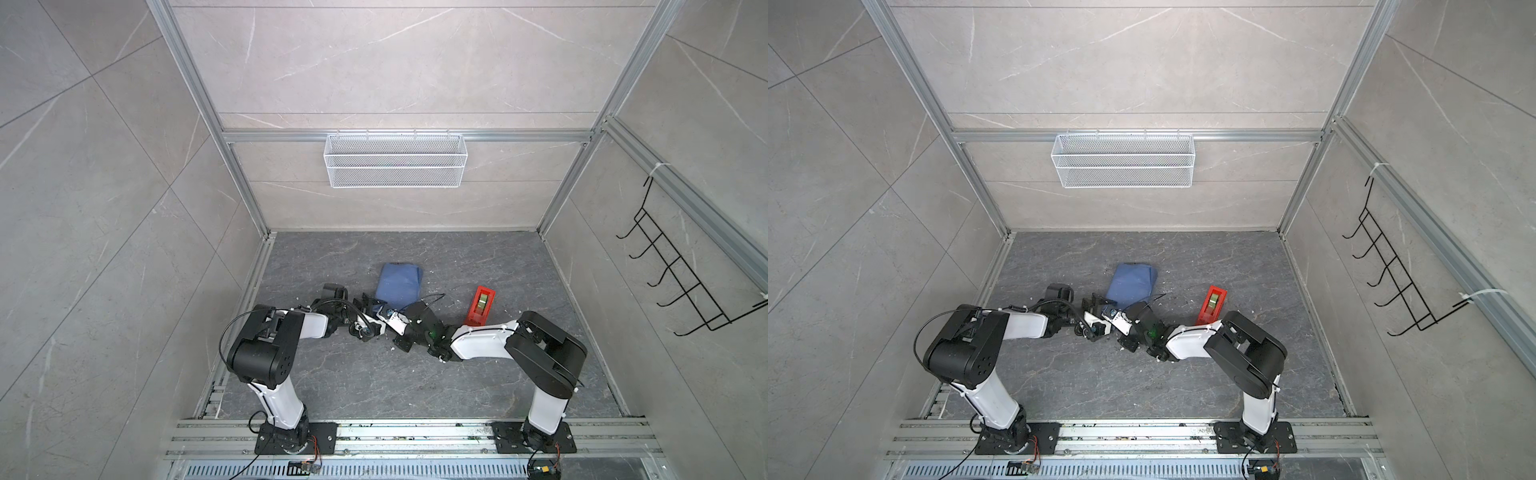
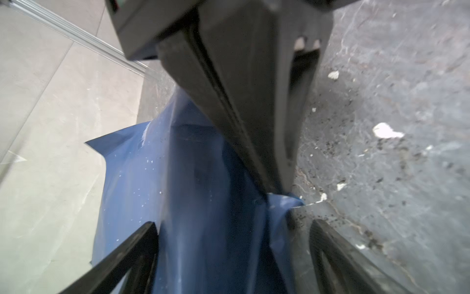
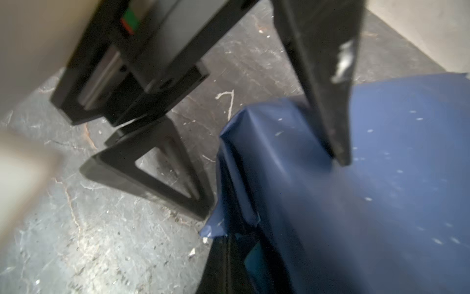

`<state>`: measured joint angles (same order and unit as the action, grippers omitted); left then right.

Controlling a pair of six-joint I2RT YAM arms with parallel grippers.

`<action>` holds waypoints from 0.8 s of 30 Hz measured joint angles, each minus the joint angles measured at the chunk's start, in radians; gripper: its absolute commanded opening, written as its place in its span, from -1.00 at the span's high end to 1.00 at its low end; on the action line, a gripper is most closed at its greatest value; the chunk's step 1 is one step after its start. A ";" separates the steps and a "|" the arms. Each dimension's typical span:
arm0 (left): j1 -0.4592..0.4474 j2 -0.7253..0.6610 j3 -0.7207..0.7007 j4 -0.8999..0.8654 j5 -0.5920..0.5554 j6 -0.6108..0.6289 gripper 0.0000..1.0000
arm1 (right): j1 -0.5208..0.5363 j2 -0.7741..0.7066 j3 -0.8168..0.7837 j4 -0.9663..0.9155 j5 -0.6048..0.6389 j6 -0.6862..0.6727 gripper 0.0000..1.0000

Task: Wrap a gift box in wrapping paper
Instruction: Fifth fold the wrapping paper around the gift box.

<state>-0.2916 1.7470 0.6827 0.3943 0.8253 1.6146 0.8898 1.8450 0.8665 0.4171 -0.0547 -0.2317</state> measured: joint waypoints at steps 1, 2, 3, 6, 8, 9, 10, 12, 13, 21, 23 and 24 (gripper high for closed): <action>-0.002 0.001 -0.002 0.011 -0.006 0.006 -0.72 | 0.001 0.000 0.000 0.001 -0.001 0.000 1.00; -0.003 0.005 -0.002 0.026 -0.010 0.010 -0.70 | 0.001 0.000 -0.001 0.003 -0.001 0.000 1.00; -0.003 0.009 -0.003 0.040 -0.013 0.012 -0.67 | 0.001 0.000 -0.002 0.003 -0.001 -0.001 1.00; -0.006 0.013 -0.008 0.071 -0.018 0.013 -0.48 | 0.003 -0.001 -0.010 0.011 0.003 0.000 0.83; -0.007 0.012 -0.008 0.082 -0.021 0.013 -0.35 | 0.004 -0.015 -0.025 0.026 0.010 -0.003 0.52; -0.007 0.012 -0.006 0.085 -0.023 0.015 -0.32 | 0.005 -0.032 -0.041 0.028 0.013 -0.007 0.31; -0.007 0.011 -0.005 0.087 -0.024 0.014 -0.31 | 0.007 -0.056 -0.061 0.029 0.021 -0.007 0.18; -0.008 0.011 -0.004 0.090 -0.024 0.014 -0.26 | 0.011 -0.115 -0.105 0.029 0.039 -0.010 -0.04; -0.008 0.011 -0.004 0.093 -0.024 0.013 -0.25 | 0.014 -0.158 -0.134 0.029 0.051 -0.005 -0.14; -0.010 -0.002 -0.004 0.081 -0.038 0.002 -0.25 | 0.017 -0.390 -0.308 0.082 0.222 0.109 -0.71; -0.010 -0.007 -0.004 0.074 -0.040 -0.011 -0.25 | 0.017 -0.369 -0.329 0.101 0.261 0.151 -0.77; -0.010 -0.008 -0.004 0.072 -0.040 -0.016 -0.25 | 0.017 -0.345 -0.338 0.119 0.278 0.171 -0.78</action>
<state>-0.3016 1.7393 0.6785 0.4660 0.7853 1.5990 0.9066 1.4998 0.5289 0.5362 0.2237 -0.0608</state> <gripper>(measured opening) 0.626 0.881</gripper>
